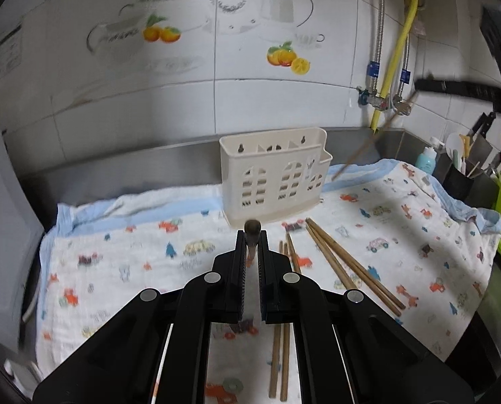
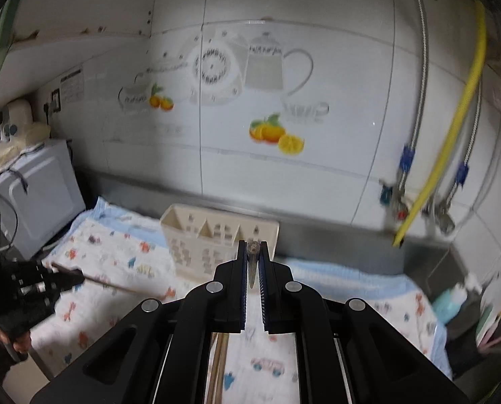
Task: Organize utensils
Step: 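Carry both chopsticks upright into the beige holder, opening the right tool there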
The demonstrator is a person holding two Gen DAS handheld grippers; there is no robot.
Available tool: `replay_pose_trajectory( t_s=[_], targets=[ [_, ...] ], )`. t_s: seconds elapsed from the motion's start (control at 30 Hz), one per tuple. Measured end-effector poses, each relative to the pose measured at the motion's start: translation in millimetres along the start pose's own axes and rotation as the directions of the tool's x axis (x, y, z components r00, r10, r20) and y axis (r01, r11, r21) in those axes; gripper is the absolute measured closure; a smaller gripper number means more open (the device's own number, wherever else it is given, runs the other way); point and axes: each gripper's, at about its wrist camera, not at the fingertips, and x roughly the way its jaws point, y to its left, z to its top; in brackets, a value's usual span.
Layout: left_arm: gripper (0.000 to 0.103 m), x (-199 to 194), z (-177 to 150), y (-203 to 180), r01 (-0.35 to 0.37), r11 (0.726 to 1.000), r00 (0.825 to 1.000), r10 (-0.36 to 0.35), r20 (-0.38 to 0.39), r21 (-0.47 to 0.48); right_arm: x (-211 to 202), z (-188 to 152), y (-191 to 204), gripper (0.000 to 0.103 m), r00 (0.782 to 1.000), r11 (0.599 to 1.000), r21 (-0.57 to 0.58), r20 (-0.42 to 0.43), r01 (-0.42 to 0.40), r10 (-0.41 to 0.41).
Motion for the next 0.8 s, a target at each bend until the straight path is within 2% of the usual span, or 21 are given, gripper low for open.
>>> replay_pose_trajectory(
  t_s=[0.17,0.27,0.53,0.67,0.8],
  targets=[
    [0.098,1,27,0,0.016,1.000,1.000,-0.016,0.012,0.015,9,39,-4,0.097,1.000,1.000,-0.010,-0.011,-0.008,0.008],
    [0.098,-4,44,-3,0.013,0.999,0.999,-0.014,0.039,0.036,28,51,-2,0.097,0.999,1.000,-0.021,-0.040,0.001,-0.001],
    [0.098,-22,99,-14,0.014,0.997,0.990,-0.025,0.137,0.081,84,42,1,0.097,0.989,1.000,-0.020,-0.148,-0.010,0.007],
    [0.098,-36,130,-18,0.008,0.996,0.976,-0.027,0.218,0.085,99,34,-2,0.097,0.985,1.000,-0.009,-0.172,-0.006,0.004],
    [0.098,-35,155,-20,-0.028,0.996,0.961,0.003,0.277,0.087,108,30,-4,0.097,0.983,1.000,-0.002,-0.181,-0.006,0.006]
  ],
)
